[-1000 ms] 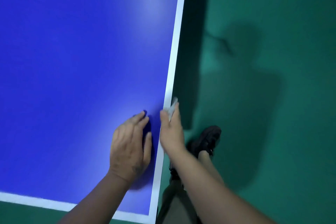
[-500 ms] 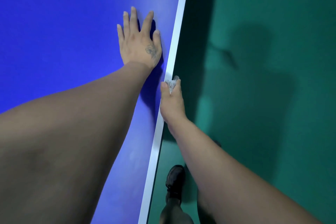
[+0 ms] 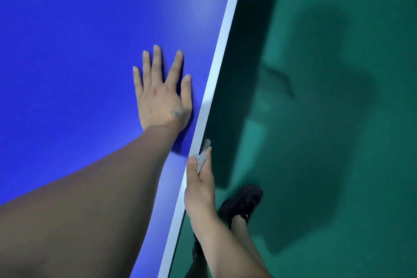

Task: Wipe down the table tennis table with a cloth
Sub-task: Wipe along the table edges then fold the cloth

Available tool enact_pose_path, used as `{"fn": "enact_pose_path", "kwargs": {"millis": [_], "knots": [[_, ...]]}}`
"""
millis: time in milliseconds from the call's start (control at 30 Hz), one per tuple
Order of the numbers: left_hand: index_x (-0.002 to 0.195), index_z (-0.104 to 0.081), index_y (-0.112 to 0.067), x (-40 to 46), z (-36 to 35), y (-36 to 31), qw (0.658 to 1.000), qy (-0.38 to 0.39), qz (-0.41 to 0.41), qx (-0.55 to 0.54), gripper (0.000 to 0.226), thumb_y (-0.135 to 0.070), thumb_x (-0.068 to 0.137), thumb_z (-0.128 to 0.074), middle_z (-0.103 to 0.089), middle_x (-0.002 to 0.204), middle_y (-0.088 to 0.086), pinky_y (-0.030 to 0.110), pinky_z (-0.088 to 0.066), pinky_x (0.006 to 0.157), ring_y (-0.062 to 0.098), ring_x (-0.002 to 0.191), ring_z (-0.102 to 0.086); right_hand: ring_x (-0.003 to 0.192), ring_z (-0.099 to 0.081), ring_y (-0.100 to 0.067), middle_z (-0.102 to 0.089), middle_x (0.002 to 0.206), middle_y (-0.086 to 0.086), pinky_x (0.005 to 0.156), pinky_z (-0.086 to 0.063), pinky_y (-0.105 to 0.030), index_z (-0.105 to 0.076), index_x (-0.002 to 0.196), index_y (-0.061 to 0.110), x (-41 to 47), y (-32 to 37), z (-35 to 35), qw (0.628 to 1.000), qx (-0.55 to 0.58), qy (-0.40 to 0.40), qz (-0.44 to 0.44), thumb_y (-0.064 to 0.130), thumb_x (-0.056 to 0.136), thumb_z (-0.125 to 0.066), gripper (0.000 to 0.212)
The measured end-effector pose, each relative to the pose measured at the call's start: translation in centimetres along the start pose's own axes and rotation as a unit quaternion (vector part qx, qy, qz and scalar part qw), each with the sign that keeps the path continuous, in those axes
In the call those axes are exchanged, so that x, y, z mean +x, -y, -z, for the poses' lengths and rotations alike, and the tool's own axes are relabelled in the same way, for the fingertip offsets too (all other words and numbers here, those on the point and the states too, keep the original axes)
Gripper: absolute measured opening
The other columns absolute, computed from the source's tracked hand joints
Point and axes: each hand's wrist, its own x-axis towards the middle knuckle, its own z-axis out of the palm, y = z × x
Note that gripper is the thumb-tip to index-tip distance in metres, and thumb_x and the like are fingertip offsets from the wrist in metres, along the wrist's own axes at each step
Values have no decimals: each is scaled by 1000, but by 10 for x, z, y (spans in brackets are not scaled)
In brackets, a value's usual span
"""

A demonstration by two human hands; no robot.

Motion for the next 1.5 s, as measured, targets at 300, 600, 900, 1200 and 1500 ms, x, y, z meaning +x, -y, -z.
{"fn": "enact_pose_path", "kwargs": {"millis": [300,600,900,1200,1500], "knots": [[170,-26,-36,5,-5,1,1000,-2,1,20,58,-49,113,-26,-11,180,5,56,-8,134,27,167,-2,146,-45,-15,-46,163,3,121,-34,-30,-32,165,20,171,168,8,994,-56,-53,81,39,113,-42,56],[169,-31,-33,6,-3,2,1000,-5,-6,4,57,-46,113,-30,-15,180,7,58,-9,133,27,167,-4,157,-26,-3,-18,175,18,120,-22,-22,-7,170,36,131,147,9,994,-78,-22,71,40,113,-42,67],[168,-33,-31,5,0,1,1000,6,-8,-4,57,-43,112,-34,-14,180,8,59,-10,133,27,167,-4,155,-30,-2,-25,173,19,127,-25,-28,-11,170,35,134,140,5,999,-40,-25,18,36,114,-42,64],[167,-37,-28,7,1,2,1000,9,-12,-2,57,-37,110,-38,-17,179,9,60,-12,133,30,167,-7,128,-46,-12,-48,146,5,101,-32,-26,-26,164,17,244,280,18,993,-108,-20,42,37,115,-37,54],[164,-44,-22,9,5,-1,999,0,-15,-35,56,-27,108,-38,-23,177,9,64,-16,131,33,166,-14,154,-32,-15,-23,174,7,111,-24,-23,-4,171,30,234,272,25,993,-114,6,35,37,115,-40,67]]}}
